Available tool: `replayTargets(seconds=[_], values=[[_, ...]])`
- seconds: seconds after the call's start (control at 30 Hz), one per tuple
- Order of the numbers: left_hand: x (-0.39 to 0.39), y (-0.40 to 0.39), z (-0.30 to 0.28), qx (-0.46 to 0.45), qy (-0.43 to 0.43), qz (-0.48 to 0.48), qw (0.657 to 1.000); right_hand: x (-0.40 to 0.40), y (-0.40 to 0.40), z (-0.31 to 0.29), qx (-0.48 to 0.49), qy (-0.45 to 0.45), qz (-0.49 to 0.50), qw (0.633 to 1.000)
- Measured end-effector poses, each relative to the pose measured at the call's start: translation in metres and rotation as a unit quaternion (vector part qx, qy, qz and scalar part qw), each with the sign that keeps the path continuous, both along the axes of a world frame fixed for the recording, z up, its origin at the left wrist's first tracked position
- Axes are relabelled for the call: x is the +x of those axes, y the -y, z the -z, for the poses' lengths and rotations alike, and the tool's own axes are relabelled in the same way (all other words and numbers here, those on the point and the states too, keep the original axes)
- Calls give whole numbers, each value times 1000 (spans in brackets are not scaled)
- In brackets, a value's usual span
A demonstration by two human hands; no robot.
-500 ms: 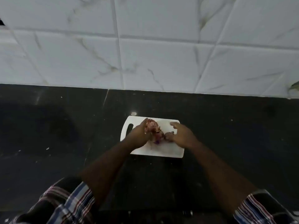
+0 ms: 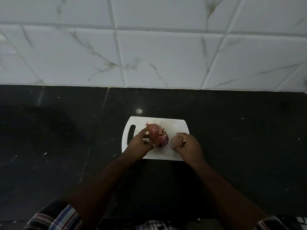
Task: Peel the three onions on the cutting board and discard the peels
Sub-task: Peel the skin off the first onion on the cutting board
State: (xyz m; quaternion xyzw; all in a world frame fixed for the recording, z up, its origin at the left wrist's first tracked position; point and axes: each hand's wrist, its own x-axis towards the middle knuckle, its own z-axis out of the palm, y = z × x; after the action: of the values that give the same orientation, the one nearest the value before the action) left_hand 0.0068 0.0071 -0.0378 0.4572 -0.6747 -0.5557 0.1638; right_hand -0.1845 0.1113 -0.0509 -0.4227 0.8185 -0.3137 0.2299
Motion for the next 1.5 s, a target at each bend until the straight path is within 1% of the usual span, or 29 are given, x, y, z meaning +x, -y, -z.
replayTargets(seconds=[0.1,0.13,0.23,0.27,0.37,0.43,0.53,0.63,0.67,0.7,0.77,0.8,0.83,0.9,0.97,1.03,1.07,1.13,1.2,1.27,1.37,1.43,1.5], values=[[0,5,3,17,-7,-4,1000,-3,8,-8,2,4,-22,1000],[-1,7,4,25,-9,4,1000,-3,11,-11,-10,-10,-29,999],[-7,8,-1,41,-17,25,999,4,18,-22,-39,-165,-37,985],[-9,8,-3,47,-21,32,998,9,20,-24,-39,-185,-53,980],[-12,10,-11,67,-35,39,996,27,28,-29,15,-120,-104,987],[-13,11,-14,104,-42,30,993,32,32,-32,35,-80,-119,989],[-8,11,-18,184,-76,-3,980,34,34,-38,7,-24,-146,989],[-2,12,-18,201,-115,-43,972,37,28,-41,-30,61,-169,983],[1,11,-21,199,-123,-56,971,35,27,-41,-47,86,-154,983],[4,9,-24,202,-131,-74,968,32,25,-43,-67,94,-114,987],[10,6,-28,212,-143,-110,961,18,22,-46,-93,65,-4,994],[13,4,-30,216,-145,-126,957,9,20,-45,-76,37,25,996],[16,3,-31,222,-149,-139,954,3,18,-43,-38,14,22,999],[23,2,-33,237,-163,-159,944,-1,17,-35,40,6,-41,998],[31,3,-34,268,-187,-191,925,6,20,-26,71,-9,-96,993],[40,3,-36,306,-210,-219,903,18,28,-24,56,-46,-101,992],[45,4,-36,323,-218,-226,893,24,34,-26,41,-42,-95,994],[56,4,-36,342,-228,-232,882,43,48,-33,5,8,-92,996],[66,2,-35,350,-235,-241,874,62,65,-37,-26,27,-106,994],[75,1,-31,345,-229,-242,878,79,83,-37,-51,9,-131,990],[88,-4,-29,341,-208,-239,885,97,105,-35,-63,-18,-178,982],[95,-7,-28,345,-200,-234,887,106,115,-31,-61,-18,-204,977],[101,-10,-28,346,-194,-226,890,113,122,-24,-36,-29,-241,969]])
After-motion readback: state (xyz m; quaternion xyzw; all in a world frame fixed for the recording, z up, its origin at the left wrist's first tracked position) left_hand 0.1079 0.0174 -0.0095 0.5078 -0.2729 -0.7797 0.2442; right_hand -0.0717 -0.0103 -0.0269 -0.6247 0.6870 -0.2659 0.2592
